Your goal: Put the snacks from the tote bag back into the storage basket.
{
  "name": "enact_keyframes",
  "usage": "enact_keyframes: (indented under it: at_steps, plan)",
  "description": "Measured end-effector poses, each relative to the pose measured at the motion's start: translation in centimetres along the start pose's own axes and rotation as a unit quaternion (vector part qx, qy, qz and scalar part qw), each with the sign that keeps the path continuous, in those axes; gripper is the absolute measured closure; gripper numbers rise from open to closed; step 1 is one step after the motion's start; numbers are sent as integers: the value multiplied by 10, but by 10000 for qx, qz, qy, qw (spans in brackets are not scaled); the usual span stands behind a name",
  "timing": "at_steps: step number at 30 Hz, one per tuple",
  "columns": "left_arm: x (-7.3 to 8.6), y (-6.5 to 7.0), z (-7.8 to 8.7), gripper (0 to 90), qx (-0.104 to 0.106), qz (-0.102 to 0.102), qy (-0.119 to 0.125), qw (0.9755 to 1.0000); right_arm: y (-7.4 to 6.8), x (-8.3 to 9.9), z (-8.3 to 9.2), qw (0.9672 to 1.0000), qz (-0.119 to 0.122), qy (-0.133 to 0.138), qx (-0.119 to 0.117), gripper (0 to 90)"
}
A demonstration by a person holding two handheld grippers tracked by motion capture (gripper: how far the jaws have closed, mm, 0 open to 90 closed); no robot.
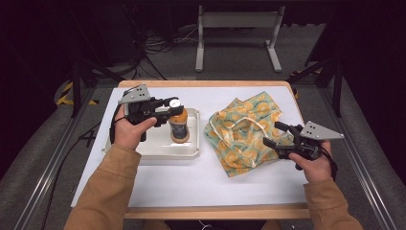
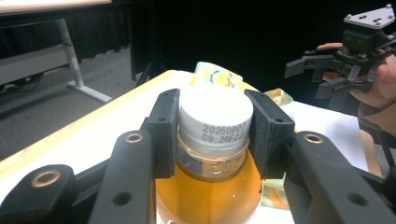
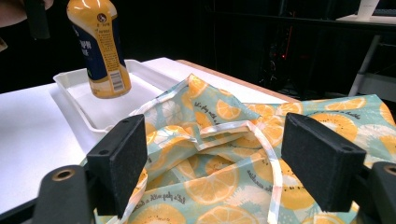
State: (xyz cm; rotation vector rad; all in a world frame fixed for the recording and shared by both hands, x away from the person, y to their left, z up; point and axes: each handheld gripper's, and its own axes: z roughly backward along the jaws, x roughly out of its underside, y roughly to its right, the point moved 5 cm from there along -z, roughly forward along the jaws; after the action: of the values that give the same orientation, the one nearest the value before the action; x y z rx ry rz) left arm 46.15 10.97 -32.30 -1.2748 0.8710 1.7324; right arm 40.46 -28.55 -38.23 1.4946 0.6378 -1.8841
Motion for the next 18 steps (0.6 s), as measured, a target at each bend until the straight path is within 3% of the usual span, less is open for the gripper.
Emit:
enact_keyframes:
  at_steps: [12, 18]
  plan:
    - [25, -3, -5, 583, 108, -68, -172, 9998, -2, 1, -2, 10000, 18, -42, -13, 231]
    - [34, -4, -7, 583, 134, 5, -181, 9997, -2, 2, -3, 10000, 22, -64, -5, 231]
